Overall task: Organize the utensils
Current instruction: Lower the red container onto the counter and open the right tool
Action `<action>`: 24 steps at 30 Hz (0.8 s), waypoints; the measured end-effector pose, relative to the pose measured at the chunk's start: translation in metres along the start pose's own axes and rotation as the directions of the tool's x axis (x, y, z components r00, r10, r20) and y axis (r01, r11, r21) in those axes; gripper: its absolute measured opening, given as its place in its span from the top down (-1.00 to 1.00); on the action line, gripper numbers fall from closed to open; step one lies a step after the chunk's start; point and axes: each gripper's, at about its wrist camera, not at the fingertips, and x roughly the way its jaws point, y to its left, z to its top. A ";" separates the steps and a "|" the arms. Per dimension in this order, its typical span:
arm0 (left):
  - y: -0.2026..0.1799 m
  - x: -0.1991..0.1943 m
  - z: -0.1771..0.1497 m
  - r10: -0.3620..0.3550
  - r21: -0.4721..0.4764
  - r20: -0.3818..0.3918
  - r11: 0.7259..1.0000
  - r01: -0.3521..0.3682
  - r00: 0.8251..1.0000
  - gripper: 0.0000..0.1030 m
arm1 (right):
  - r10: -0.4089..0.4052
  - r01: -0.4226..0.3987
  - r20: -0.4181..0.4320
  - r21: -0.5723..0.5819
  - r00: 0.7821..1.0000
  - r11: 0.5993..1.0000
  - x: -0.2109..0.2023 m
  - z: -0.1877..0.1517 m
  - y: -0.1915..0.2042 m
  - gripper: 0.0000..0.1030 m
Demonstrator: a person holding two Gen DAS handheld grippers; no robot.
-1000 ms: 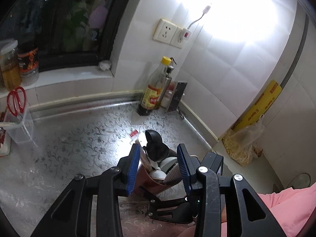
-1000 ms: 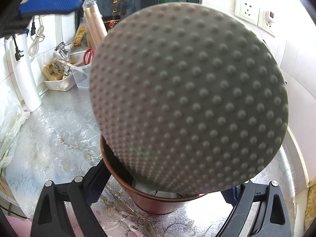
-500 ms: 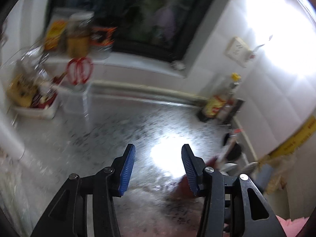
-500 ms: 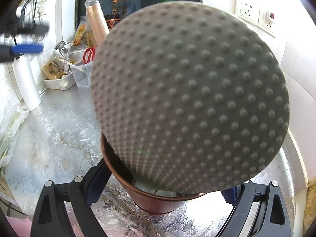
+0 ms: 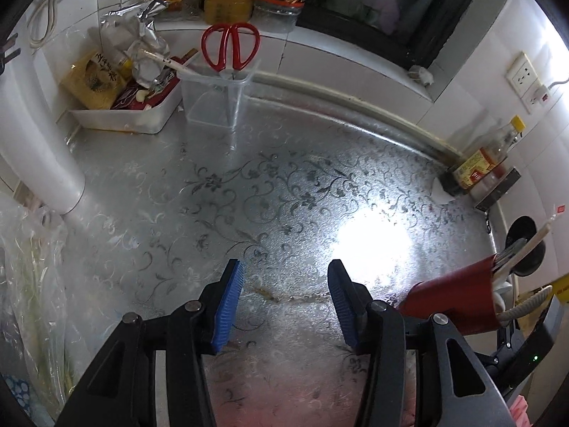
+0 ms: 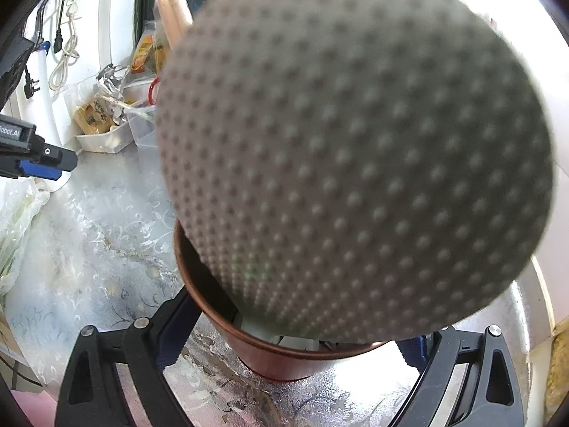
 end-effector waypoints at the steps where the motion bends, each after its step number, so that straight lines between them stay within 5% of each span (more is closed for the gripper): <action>1: 0.000 0.000 0.000 0.000 0.000 -0.001 1.000 0.000 1.000 0.01 | 0.004 -0.003 -0.011 0.004 1.000 1.000 0.002 -0.001 -0.002 -0.89; 24: 0.000 0.006 -0.004 0.019 0.013 -0.032 1.000 -0.019 0.999 0.00 | -0.023 0.024 -0.017 0.041 1.000 0.999 0.019 -0.005 -0.003 -0.78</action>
